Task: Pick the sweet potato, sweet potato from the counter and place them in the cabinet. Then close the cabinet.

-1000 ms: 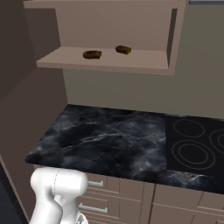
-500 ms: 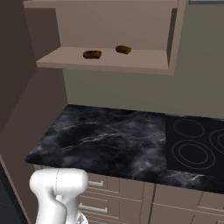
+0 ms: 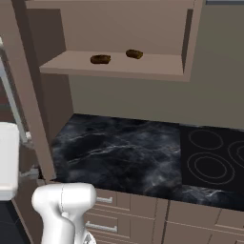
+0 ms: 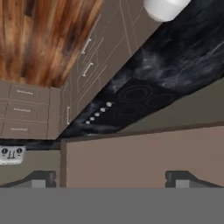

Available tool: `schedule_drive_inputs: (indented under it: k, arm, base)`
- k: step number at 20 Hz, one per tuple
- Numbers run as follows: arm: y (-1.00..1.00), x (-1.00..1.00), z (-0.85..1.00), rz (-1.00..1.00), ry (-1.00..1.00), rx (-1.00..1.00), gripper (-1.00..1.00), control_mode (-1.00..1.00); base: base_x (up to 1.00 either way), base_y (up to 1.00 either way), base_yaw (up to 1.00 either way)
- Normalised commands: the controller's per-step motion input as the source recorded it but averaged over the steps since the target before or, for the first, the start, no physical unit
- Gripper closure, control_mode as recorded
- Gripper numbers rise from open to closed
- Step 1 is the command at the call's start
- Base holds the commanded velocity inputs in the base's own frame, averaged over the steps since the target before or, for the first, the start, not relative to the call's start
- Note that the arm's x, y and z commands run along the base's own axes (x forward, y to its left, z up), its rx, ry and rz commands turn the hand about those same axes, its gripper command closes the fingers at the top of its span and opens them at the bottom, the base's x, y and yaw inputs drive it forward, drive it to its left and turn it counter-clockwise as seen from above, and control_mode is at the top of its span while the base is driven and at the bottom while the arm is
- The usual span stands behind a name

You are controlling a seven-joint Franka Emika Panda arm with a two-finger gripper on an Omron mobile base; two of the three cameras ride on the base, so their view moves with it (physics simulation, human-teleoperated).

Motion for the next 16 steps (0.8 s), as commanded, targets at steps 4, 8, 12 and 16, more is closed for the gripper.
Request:
schedule_drive_inputs:
  k: [4, 8, 12, 16]
  arm:
    - [-0.8, 1.0, 0.75, -0.03, 0.27, 0.02, -1.0, -1.0]
    - [-0.75, 1.0, 0.29, -0.01, 0.2, 0.0, -1.0, -1.0]
    - [-0.66, 1.0, 0.04, 0.0, 0.09, 0.0, -1.0, -1.0]
    - [-0.64, 1.0, -0.37, 0.01, -0.11, 0.0, -1.0, -1.0]
  base:
    - [0.0, 0.0, 0.0]
    - [0.0, 0.0, 0.0]
    - [0.0, 0.0, 0.0]
    - [0.0, 0.0, 0.0]
